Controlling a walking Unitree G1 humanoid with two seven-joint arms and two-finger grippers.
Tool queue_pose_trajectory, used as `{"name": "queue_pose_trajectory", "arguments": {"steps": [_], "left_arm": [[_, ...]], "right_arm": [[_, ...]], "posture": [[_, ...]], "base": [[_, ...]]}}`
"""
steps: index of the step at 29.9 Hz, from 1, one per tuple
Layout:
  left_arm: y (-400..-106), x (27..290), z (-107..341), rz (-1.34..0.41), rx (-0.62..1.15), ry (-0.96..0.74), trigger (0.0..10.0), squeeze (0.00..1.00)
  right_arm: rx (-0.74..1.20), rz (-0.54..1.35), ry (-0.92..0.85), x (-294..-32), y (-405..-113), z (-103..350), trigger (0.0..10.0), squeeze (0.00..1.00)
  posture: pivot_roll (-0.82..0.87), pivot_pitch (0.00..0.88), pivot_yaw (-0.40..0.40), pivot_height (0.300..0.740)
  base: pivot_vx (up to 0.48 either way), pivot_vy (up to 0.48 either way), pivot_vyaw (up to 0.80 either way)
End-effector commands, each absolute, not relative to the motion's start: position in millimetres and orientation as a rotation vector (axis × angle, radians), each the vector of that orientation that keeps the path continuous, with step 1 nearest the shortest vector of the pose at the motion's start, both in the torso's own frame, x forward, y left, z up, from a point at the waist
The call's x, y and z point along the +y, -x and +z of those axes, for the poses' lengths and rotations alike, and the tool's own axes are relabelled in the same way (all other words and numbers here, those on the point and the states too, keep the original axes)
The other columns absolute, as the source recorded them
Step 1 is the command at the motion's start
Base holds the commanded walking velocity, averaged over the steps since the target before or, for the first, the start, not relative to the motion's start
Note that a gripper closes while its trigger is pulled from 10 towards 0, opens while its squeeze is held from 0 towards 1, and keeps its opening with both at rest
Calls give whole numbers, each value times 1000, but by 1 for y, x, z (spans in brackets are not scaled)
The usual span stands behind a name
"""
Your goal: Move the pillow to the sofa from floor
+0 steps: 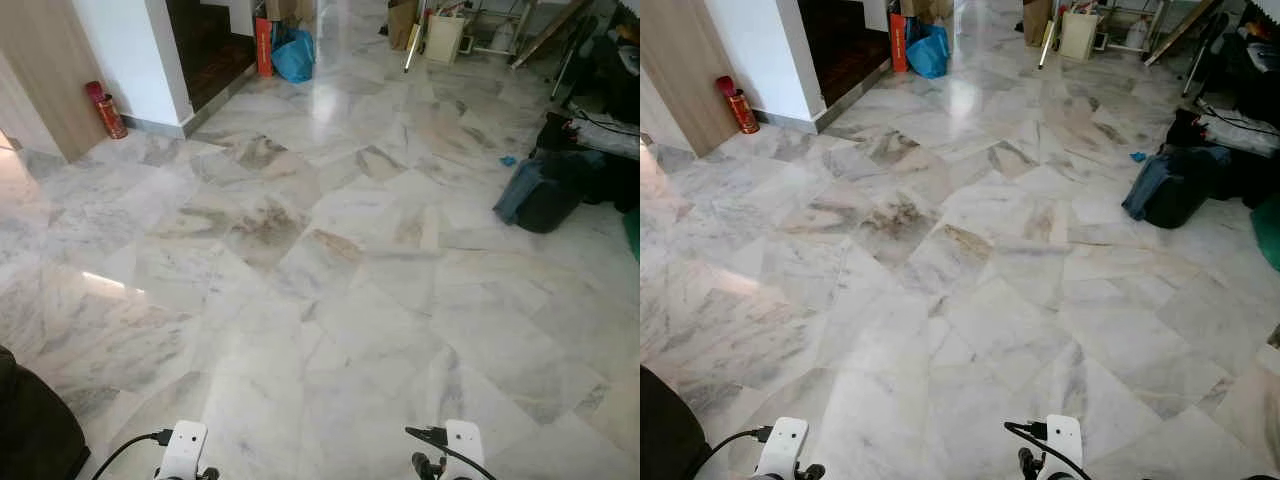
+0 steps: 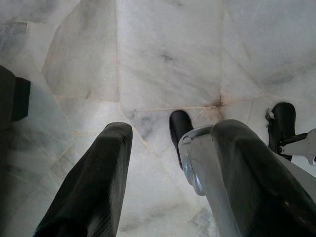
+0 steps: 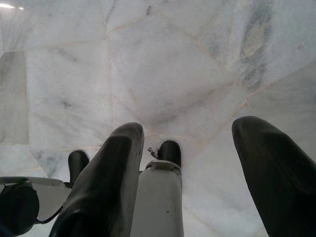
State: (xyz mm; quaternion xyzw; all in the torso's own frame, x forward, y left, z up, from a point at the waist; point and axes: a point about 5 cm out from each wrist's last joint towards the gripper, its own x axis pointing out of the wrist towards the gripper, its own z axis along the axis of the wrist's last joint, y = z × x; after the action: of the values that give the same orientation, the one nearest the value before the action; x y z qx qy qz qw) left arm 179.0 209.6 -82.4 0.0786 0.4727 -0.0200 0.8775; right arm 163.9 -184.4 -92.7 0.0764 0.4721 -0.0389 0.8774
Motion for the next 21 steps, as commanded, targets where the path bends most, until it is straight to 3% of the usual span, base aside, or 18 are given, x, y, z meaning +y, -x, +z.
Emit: {"name": "queue_pose_trajectory", "arguments": {"steps": [1,21], "left_arm": [[-176,209,-84,-50,1001,-162,10000,0],[-177,211,-83,-46,1001,-157,10000,0]], "right_arm": [[985,-83,-170,-183,-164,-93,10000,0],[985,-86,-176,-181,-167,-92,10000,0]], "posture": [[73,14,-38,740],[79,21,-36,740]], "base": [[-240,0,0],[-260,0,0]]}}
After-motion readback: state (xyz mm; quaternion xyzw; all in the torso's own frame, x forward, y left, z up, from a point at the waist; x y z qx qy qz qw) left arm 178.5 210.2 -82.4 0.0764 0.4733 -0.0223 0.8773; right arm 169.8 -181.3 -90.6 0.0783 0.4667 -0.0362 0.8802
